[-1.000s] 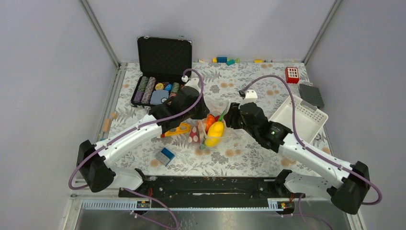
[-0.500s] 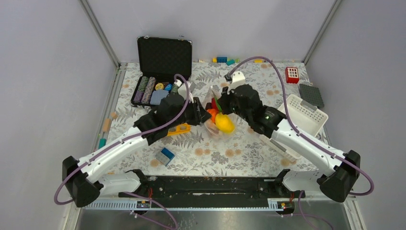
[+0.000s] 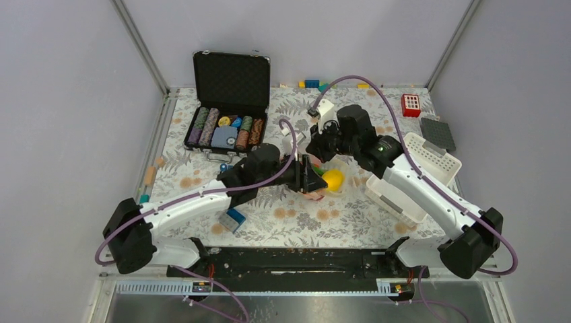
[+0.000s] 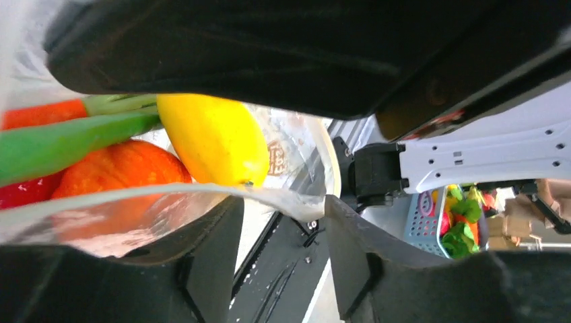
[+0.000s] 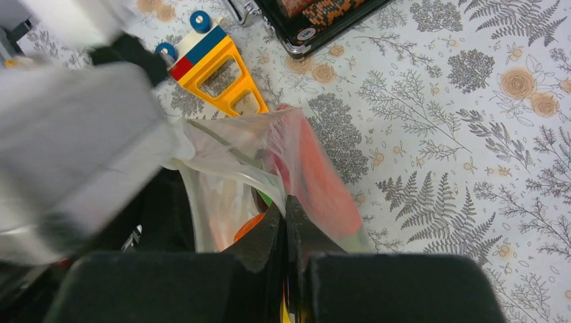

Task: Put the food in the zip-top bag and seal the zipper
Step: Adjust the zipper food storage bag at the center of the board.

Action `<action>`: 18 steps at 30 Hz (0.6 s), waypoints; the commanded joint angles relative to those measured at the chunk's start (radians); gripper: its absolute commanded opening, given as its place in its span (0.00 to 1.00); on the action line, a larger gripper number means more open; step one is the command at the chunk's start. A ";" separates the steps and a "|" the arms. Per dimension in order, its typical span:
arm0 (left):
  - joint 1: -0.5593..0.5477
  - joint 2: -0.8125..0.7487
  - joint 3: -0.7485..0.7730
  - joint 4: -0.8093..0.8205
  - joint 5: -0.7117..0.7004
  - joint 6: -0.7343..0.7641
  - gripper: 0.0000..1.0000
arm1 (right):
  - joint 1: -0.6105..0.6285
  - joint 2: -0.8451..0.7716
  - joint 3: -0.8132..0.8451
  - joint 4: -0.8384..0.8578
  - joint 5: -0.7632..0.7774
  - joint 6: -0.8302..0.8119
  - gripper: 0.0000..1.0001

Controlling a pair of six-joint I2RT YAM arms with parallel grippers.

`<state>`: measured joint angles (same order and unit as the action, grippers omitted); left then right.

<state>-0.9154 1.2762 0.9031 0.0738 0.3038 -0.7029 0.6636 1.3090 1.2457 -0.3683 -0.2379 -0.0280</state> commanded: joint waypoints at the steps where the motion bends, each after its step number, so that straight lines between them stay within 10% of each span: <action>1: -0.020 0.008 0.067 0.070 0.056 0.027 0.65 | -0.022 -0.020 -0.001 -0.042 -0.114 -0.098 0.00; 4: -0.022 -0.056 0.068 -0.005 0.066 0.134 0.98 | -0.034 -0.038 -0.021 -0.072 -0.156 -0.152 0.00; 18: 0.030 -0.385 0.129 -0.284 -0.399 0.532 0.99 | -0.155 -0.030 0.060 -0.202 -0.501 -0.378 0.00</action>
<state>-0.9287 0.8791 0.9756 -0.1696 0.0578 -0.3176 0.5255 1.2858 1.2121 -0.4931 -0.5987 -0.3031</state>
